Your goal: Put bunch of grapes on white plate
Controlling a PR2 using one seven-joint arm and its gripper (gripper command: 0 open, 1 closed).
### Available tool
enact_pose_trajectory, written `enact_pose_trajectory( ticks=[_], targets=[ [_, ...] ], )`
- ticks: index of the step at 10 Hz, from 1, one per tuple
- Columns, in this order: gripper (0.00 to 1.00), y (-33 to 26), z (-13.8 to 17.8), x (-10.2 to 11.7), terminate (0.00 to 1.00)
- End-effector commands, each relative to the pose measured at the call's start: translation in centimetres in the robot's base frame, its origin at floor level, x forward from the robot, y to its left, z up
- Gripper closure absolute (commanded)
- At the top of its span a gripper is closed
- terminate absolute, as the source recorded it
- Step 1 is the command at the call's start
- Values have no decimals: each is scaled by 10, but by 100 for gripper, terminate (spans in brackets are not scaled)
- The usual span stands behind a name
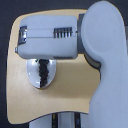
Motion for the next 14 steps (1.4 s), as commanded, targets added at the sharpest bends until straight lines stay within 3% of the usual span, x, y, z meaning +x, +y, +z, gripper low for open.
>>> enact_pose_trajectory(
  ticks=[1,3,9,14],
  targets=[
    [0,-2,89,9,0],
    [0,-26,106,-7,0],
    [0,-183,119,-53,0],
    [0,-300,145,-34,0]
  ],
)
